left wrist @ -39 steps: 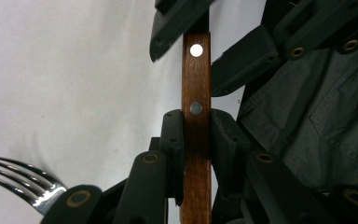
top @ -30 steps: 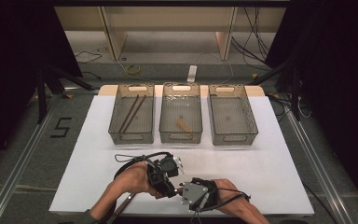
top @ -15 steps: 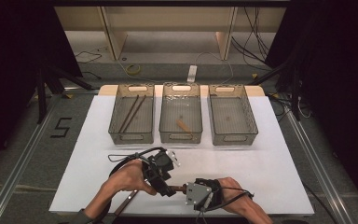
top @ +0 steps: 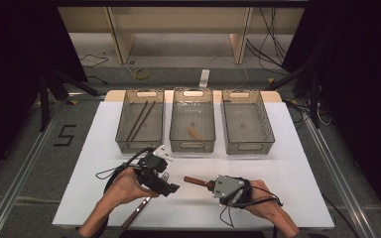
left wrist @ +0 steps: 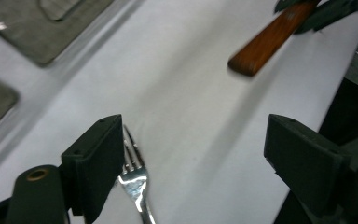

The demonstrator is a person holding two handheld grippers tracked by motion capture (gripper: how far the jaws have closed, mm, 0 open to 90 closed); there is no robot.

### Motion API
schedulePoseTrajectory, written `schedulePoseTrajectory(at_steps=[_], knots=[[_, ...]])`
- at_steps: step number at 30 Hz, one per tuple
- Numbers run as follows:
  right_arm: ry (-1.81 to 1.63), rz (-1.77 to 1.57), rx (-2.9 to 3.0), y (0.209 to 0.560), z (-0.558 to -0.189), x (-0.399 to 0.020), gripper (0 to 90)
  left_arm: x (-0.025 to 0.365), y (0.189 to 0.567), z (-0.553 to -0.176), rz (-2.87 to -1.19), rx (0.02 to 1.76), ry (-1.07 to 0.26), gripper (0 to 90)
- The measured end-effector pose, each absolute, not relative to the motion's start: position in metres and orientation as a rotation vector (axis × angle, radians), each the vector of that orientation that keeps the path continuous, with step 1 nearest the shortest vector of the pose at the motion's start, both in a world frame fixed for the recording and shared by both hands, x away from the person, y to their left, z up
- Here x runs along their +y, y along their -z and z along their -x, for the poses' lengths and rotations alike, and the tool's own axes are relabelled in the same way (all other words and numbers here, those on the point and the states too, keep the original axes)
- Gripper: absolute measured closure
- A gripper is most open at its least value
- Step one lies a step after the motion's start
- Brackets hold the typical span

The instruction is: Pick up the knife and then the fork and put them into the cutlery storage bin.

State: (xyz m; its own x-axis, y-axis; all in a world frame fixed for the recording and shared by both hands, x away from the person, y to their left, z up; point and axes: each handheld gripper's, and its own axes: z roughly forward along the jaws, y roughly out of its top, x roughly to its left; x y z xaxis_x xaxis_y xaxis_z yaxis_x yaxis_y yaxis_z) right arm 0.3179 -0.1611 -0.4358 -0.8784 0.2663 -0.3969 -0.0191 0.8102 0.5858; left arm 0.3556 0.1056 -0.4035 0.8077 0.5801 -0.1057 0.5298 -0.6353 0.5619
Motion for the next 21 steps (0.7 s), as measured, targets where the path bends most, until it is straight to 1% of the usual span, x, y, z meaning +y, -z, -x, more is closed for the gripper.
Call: schedulePoseTrajectory(at_steps=[4, 10, 17, 21], knots=[[-0.859, -0.332, 2.518, 0.430, -0.330, -0.173, 77.7, 0.116, 0.409, -0.353, -2.336, 0.856, -0.167, 17.7], [-0.932, -0.522, 2.480, 0.417, -0.348, -0.190, 77.7, 0.126, 0.412, -0.348, -2.260, 0.874, -0.205, 16.1], [-1.047, -0.746, 2.400, 0.401, -0.376, -0.213, 77.7, 0.136, 0.416, -0.343, -2.228, 0.895, -0.250, 15.6], [-1.069, -0.842, 2.354, 0.395, -0.392, -0.220, 77.7, 0.144, 0.415, -0.342, -2.179, 0.929, -0.268, 15.6]])
